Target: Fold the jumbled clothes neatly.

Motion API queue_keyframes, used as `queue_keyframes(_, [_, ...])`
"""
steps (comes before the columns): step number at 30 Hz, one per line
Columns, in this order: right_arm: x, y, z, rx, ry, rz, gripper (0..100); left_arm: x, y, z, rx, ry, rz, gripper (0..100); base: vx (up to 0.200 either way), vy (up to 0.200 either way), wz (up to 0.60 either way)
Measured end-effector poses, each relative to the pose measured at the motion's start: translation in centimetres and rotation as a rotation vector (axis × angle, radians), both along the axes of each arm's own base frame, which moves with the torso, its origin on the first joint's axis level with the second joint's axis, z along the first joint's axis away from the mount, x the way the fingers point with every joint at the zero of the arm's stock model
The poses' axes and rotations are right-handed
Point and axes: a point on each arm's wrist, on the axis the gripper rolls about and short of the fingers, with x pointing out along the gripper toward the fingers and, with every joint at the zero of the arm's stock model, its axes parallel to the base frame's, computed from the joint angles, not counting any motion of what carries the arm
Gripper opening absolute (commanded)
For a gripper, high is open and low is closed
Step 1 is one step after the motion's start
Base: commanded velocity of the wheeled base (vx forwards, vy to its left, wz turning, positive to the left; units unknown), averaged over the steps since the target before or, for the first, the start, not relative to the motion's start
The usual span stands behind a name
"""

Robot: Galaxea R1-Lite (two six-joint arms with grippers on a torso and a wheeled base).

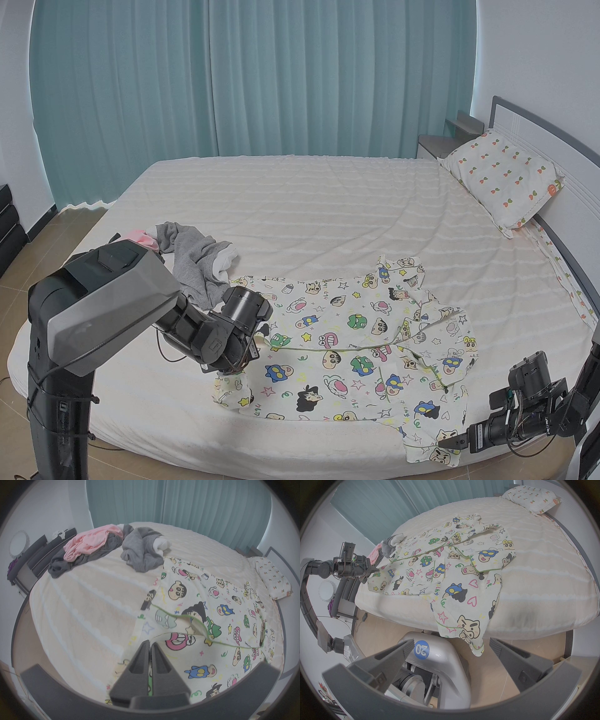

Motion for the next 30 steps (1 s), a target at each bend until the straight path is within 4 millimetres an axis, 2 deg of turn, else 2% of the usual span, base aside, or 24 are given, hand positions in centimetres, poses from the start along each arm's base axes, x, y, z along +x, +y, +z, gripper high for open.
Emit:
queue_keyframes(8, [0.0, 0.0, 0.0, -0.001, 0.003, 0.002, 100, 1.1, 0.8, 0.3, 0.028, -0.04, -0.108, 0, 0.0, 0.0, 0.0])
queue_keyframes(9, [0.0, 0.0, -0.1, -0.001, 0.003, 0.002, 100, 1.2, 0.8, 0.2, 0.03, -0.037, -0.122, 100, 0.0, 0.0, 0.0])
queue_keyframes(18, [0.0, 0.1, -0.1, -0.002, 0.006, 0.004, 100, 2.6, 2.3, 0.4, 0.073, -0.095, -0.184, 100, 0.0, 0.0, 0.0])
queue_keyframes(22, [0.0, 0.1, -0.1, -0.003, 0.007, 0.004, 100, 3.5, 4.0, 0.7, 0.064, -0.146, -0.165, 100, 0.0, 0.0, 0.0])
queue_keyframes(26, [0.0, 0.1, -0.1, -0.002, 0.007, 0.004, 100, 2.6, 5.1, 0.5, -0.006, -0.098, -0.215, 100, 0.0, 0.0, 0.0])
queue_keyframes(30, [0.0, 0.1, -0.1, -0.003, 0.008, 0.004, 100, 0.0, 6.0, 0.5, -0.099, -0.013, -0.304, 100, 0.0, 0.0, 0.0])
